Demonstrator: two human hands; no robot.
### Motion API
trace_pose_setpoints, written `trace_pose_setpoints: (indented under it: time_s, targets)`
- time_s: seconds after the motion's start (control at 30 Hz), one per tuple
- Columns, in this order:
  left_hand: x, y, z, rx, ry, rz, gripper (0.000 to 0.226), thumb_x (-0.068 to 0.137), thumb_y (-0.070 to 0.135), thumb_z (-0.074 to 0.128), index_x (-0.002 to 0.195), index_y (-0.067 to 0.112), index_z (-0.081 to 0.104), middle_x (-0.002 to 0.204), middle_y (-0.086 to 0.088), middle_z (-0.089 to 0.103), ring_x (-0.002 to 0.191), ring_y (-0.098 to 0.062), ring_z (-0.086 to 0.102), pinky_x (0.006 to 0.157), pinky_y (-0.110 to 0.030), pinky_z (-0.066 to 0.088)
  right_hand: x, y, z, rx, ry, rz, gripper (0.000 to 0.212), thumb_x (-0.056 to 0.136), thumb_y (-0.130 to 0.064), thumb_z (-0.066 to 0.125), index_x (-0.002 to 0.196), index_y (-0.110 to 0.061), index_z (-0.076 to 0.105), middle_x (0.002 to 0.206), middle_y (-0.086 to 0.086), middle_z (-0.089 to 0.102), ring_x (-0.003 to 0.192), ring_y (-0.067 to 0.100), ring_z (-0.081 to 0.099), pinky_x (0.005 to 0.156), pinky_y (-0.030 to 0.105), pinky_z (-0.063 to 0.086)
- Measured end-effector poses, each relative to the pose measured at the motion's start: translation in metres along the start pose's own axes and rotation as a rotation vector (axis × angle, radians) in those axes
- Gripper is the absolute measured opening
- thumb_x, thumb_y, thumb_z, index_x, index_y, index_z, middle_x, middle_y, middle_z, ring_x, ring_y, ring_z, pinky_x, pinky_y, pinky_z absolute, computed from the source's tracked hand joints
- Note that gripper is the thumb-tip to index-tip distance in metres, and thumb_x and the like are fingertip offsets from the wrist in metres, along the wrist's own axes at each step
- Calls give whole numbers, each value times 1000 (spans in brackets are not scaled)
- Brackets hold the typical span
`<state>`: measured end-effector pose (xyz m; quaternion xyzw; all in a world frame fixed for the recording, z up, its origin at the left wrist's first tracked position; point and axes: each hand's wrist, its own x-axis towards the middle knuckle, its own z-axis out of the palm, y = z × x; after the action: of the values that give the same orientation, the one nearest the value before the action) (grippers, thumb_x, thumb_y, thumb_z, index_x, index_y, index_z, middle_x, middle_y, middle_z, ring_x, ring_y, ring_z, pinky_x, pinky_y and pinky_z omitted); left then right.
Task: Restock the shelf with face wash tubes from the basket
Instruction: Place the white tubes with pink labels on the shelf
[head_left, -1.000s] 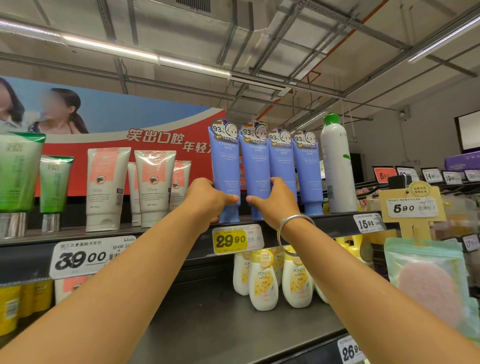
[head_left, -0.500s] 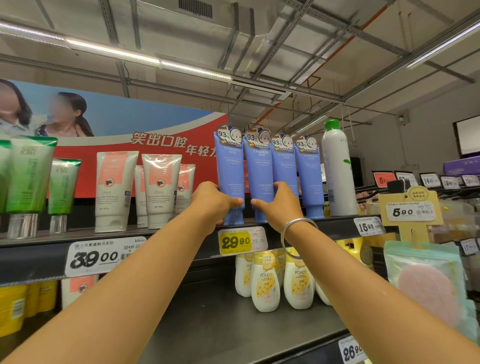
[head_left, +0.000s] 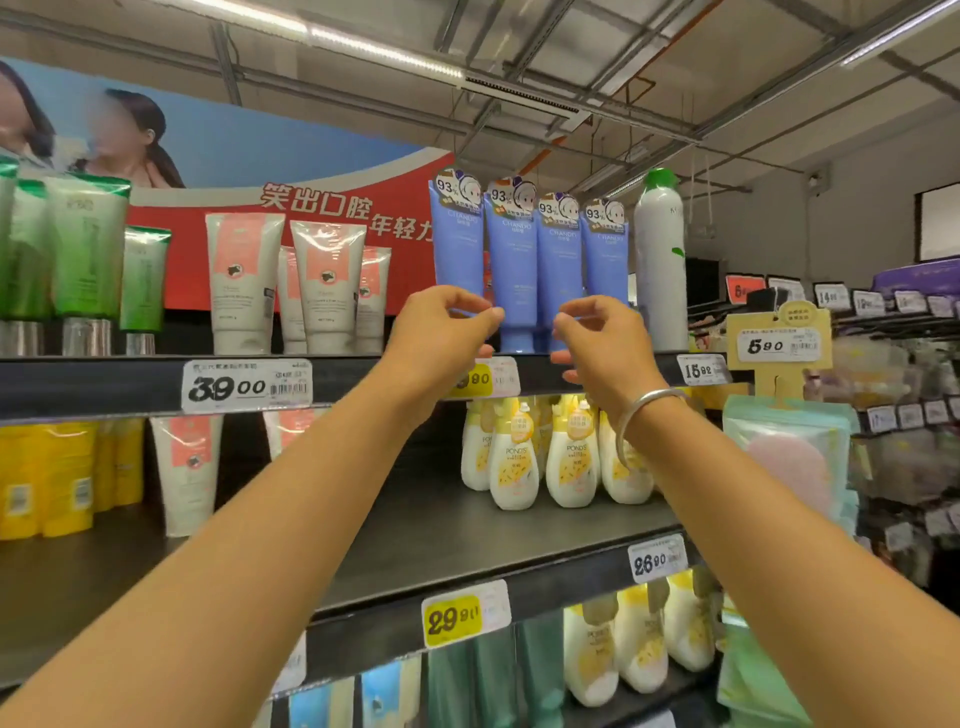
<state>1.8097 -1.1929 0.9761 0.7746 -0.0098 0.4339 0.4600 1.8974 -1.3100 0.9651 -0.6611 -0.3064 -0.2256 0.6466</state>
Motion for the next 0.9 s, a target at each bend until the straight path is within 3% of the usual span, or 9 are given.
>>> trace_pose_setpoints:
  time_s: [0.07,0.17,0.37,0.53,0.7,0.9]
  targets:
    - [-30,-5,5,-25,-57,-33,8,88,26,60,80,26,60,91,2,65,70,-5,64,60,-18,53,-24,3,-13,24,-28,32,12,91,-15,49,99,-14,59,100,10,65,73,18,62,63,26,51]
    - [-79,-24,16,-118,-119,-180,11,89,25,58,80,22,61,78,2,64,64,-8,62,70,-24,52,-66,13,-34,51,-69,125,12,92,-14,48,92,-15,60,79,1,63,62,11,58,56,21,48]
    - [-197,-81,51,-205,-256,-559,16,90,23,57,75,19,62,72,2,63,54,-6,58,56,-17,48,-176,65,-73,129,-194,420,12,93,-8,47,89,-9,59,70,3,59,49,10,53,42,12,43]
    - [-295,-119,77,-221,-332,-799,18,91,19,54,75,20,61,70,3,63,48,-2,57,52,-16,44,-281,123,-104,120,-197,713,21,92,-8,49,75,-17,57,67,3,59,35,-1,51,40,11,39]
    - [-385,-153,100,-196,-402,-1054,17,91,17,54,76,19,61,70,2,61,43,0,57,42,-12,43,-384,183,-130,83,-202,1009,14,91,-12,53,78,-14,58,68,3,58,37,1,53,40,14,43]
    - [-469,-190,123,-116,-581,-1298,22,92,15,52,70,17,53,68,-2,53,57,-11,47,52,-18,37,-502,239,-169,39,-101,1424,16,92,-11,48,78,-15,55,68,3,56,46,7,51,45,16,39]
